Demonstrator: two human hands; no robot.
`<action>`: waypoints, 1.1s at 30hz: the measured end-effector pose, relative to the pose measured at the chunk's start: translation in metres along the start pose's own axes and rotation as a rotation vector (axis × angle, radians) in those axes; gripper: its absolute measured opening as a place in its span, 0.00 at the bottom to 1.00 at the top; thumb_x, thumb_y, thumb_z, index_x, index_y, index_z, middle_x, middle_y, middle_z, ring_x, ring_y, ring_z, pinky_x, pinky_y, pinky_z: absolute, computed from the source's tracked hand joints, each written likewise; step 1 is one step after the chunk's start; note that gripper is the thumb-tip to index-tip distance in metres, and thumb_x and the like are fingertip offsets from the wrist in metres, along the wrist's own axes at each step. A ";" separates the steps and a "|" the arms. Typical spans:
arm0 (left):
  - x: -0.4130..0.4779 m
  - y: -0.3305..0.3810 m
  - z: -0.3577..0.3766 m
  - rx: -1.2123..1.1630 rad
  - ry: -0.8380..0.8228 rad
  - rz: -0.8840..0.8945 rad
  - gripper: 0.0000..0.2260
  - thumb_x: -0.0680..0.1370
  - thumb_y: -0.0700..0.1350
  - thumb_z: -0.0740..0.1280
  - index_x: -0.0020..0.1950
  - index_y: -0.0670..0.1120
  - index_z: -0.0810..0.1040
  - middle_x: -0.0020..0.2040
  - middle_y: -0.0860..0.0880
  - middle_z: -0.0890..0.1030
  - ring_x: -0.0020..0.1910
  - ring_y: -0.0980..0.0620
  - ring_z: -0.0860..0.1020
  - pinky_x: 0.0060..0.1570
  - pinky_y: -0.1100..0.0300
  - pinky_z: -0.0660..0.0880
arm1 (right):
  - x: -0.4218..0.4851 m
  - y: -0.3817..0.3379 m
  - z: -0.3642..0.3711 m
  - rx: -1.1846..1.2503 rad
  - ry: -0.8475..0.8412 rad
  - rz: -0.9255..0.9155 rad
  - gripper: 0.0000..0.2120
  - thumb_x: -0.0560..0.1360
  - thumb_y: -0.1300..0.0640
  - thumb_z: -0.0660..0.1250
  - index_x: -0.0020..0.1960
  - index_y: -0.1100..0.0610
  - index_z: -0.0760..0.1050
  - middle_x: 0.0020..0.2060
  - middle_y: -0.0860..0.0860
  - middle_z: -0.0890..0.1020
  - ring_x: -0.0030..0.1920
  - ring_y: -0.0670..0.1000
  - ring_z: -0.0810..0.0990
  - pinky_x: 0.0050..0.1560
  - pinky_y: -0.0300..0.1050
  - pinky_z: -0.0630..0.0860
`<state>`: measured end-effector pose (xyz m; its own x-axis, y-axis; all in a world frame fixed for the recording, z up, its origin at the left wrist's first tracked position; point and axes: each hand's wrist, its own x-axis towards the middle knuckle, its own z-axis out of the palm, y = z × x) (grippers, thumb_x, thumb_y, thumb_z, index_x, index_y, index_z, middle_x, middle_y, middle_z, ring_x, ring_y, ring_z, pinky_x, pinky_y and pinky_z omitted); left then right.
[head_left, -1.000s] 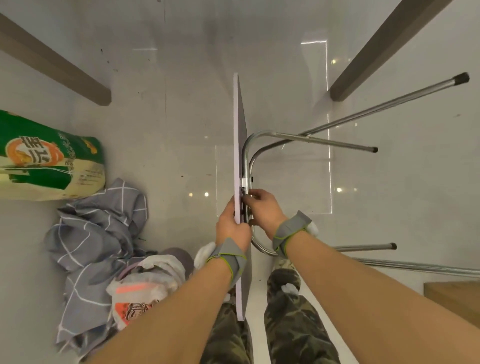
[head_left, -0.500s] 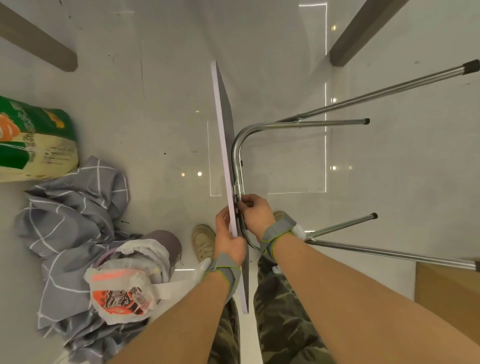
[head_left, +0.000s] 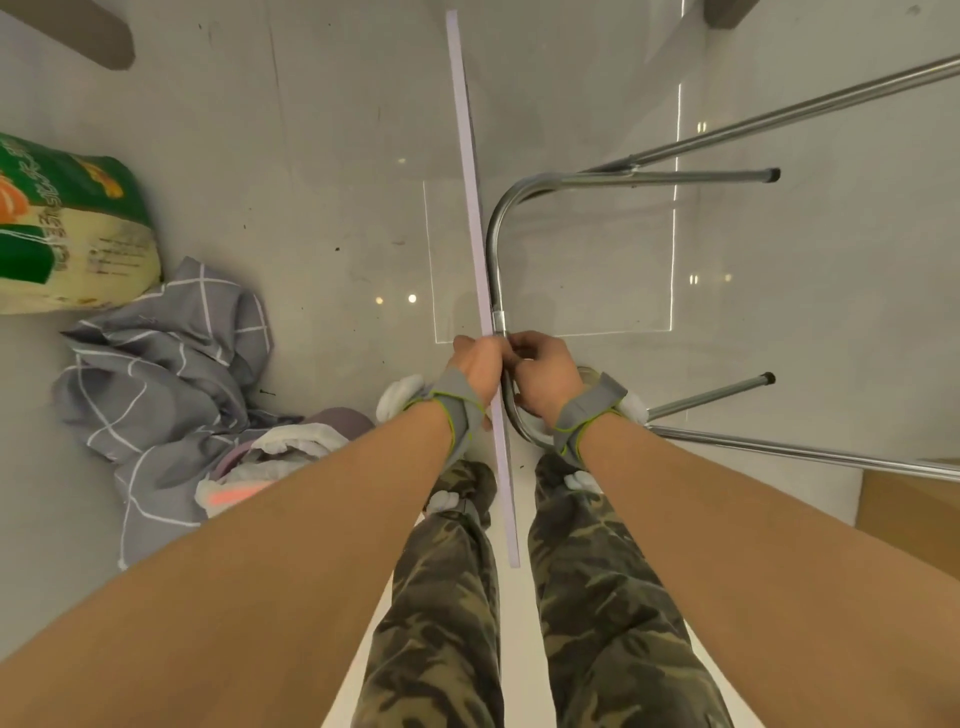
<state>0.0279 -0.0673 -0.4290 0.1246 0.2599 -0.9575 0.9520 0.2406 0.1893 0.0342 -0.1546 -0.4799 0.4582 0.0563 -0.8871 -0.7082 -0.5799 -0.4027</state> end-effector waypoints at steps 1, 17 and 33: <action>0.002 0.004 -0.001 0.052 0.011 0.010 0.28 0.62 0.51 0.62 0.58 0.38 0.74 0.54 0.36 0.80 0.50 0.39 0.79 0.50 0.46 0.78 | -0.005 -0.003 0.000 -0.021 0.005 -0.020 0.16 0.72 0.56 0.66 0.59 0.58 0.79 0.50 0.58 0.84 0.49 0.61 0.83 0.45 0.52 0.80; 0.028 -0.001 -0.016 0.021 0.312 0.448 0.12 0.80 0.47 0.57 0.52 0.40 0.75 0.34 0.48 0.75 0.39 0.44 0.74 0.47 0.54 0.73 | -0.019 -0.009 0.044 -0.081 0.108 -0.102 0.13 0.80 0.55 0.58 0.59 0.60 0.76 0.51 0.61 0.83 0.53 0.62 0.79 0.44 0.45 0.68; 0.034 -0.007 -0.033 0.036 0.295 0.462 0.09 0.80 0.46 0.57 0.46 0.43 0.73 0.36 0.49 0.74 0.38 0.48 0.73 0.44 0.60 0.69 | -0.012 -0.005 0.053 -0.164 0.058 -0.182 0.12 0.80 0.56 0.57 0.53 0.63 0.74 0.45 0.64 0.82 0.46 0.64 0.79 0.41 0.48 0.69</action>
<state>0.0163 -0.0292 -0.4556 0.4535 0.5831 -0.6741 0.8261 0.0088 0.5634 0.0037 -0.1090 -0.4787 0.6032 0.1279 -0.7873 -0.5172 -0.6887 -0.5082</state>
